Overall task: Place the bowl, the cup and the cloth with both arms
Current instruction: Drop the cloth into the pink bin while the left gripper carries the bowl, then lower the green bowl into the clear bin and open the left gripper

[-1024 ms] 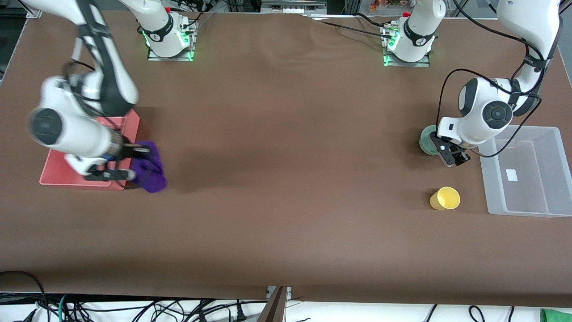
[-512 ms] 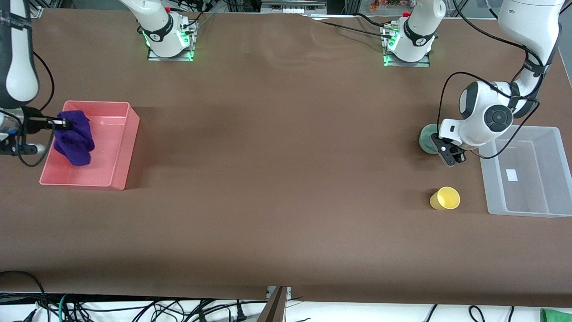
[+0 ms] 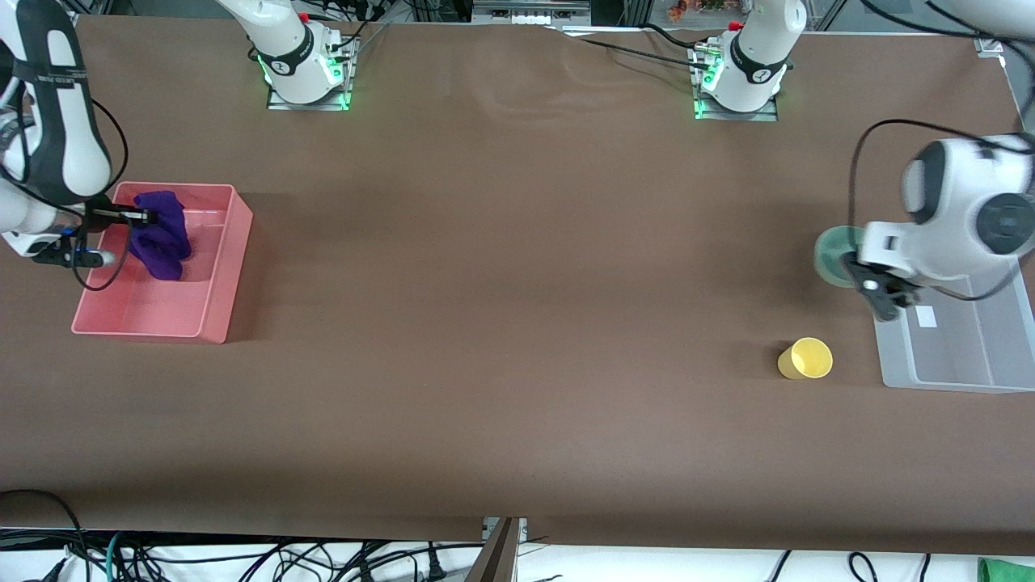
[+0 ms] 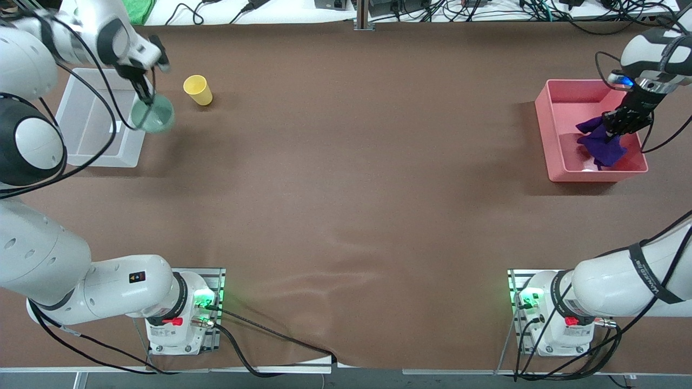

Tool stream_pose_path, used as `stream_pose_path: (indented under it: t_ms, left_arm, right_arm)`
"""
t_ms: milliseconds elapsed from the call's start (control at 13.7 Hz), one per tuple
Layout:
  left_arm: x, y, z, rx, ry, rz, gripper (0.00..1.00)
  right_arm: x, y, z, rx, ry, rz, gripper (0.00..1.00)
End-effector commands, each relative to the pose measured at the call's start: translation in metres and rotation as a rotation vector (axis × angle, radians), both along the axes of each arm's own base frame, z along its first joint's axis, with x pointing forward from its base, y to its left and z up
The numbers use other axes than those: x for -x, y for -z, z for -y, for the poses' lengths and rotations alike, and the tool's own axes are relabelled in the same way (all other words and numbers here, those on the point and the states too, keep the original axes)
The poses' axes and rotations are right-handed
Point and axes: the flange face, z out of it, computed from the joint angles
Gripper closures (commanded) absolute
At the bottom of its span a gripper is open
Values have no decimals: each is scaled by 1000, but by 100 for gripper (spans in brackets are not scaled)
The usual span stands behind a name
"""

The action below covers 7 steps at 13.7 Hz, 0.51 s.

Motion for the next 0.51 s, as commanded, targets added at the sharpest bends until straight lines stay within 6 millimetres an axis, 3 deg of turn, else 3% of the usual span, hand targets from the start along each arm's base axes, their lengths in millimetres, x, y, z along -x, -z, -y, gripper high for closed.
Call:
stream_pose_path:
  t_ms: [0,73,220,293,439]
  left_arm:
    - [-44,-27,-69,25,65,-2,100]
    - [-50,-17,-101,37,85,-6,100]
    - [-50,10,-168,63,88,-23,100]
    - [-45,28,-188,82,85,-39,100]
    - [-39,56,-219,82,57,-3,100]
  right_arm:
    - [3,-4,0,2,4,18,23]
    - [1,-11,0,2,4,26,0]
    - [-12,-45,0,4,-7,72,0]
    - [-25,-70,-1,7,-28,98,0]
    - [-56,-127,-26,-6,-83,107,0]
